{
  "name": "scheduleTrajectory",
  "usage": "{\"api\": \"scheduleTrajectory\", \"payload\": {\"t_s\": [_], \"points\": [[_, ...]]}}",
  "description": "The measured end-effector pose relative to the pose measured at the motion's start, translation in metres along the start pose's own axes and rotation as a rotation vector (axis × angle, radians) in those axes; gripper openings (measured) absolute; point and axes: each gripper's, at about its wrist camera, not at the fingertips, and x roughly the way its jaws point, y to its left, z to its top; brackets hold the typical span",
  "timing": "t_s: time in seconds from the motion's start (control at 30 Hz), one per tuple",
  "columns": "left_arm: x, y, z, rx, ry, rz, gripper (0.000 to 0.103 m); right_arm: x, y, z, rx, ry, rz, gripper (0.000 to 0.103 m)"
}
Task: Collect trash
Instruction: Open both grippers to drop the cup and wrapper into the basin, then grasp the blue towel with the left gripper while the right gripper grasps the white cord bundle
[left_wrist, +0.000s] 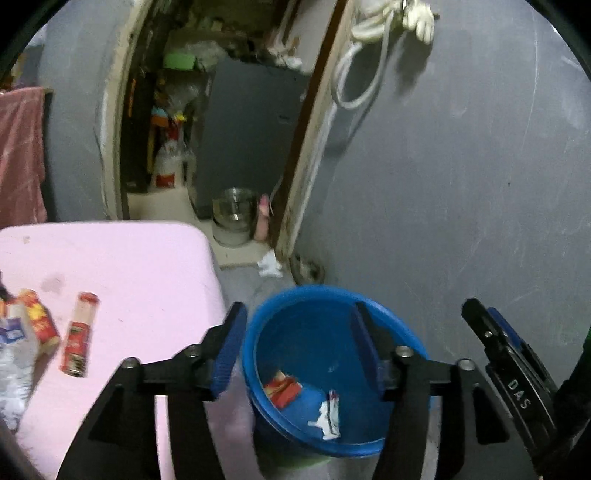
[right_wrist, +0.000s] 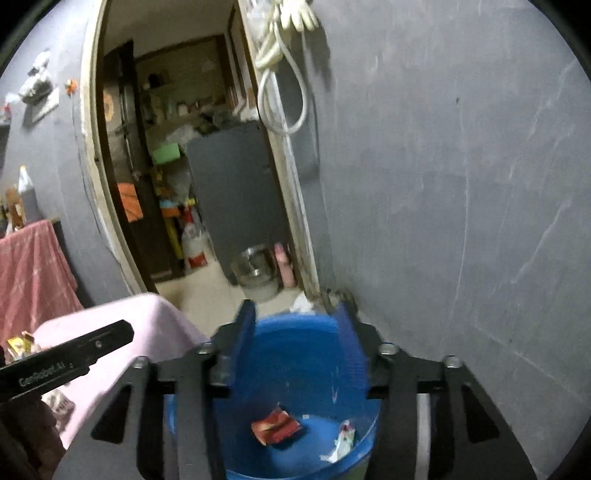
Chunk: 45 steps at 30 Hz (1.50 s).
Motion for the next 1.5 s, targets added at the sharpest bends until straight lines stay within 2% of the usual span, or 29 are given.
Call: {"api": "scheduleTrajectory", "payload": {"t_s": [0.1, 0.13, 0.17, 0.23, 0.33, 0.43, 0.67, 0.93, 1.23, 1.5], "points": [[-0.024, 0.006, 0.007, 0.003, -0.069, 0.014, 0.064, -0.014, 0.008, 0.009, -0.009, -0.061, 0.009, 0.059], [-0.033, 0.008, 0.009, 0.008, -0.096, 0.023, 0.07, -0.02, 0.01, 0.011, -0.012, -0.079, 0.008, 0.072], [-0.041, 0.009, 0.01, 0.012, -0.121, 0.03, 0.078, -0.029, 0.014, 0.014, -0.016, -0.111, 0.009, 0.079], [-0.06, 0.012, 0.01, 0.016, -0.171, 0.047, 0.085, -0.04, 0.022, 0.018, -0.027, -0.153, 0.021, 0.082], [-0.087, 0.025, 0.01, 0.014, -0.235, 0.069, 0.095, -0.059, 0.041, 0.025, -0.067, -0.206, 0.03, 0.091], [-0.109, 0.039, 0.01, 0.016, -0.276, 0.108, 0.097, -0.068, 0.057, 0.03, -0.072, -0.235, 0.058, 0.103], [-0.163, 0.077, -0.006, 0.022, -0.331, 0.221, 0.099, -0.093, 0.107, 0.025, -0.113, -0.274, 0.137, 0.103], [-0.21, 0.132, -0.032, -0.013, -0.344, 0.324, 0.101, -0.11, 0.158, 0.007, -0.146, -0.245, 0.214, 0.103], [-0.232, 0.18, -0.069, -0.056, -0.286, 0.407, 0.101, -0.1, 0.201, -0.029, -0.199, -0.143, 0.267, 0.103], [-0.213, 0.198, -0.083, -0.101, -0.167, 0.364, 0.101, -0.08, 0.219, -0.058, -0.269, -0.053, 0.279, 0.103]]}}
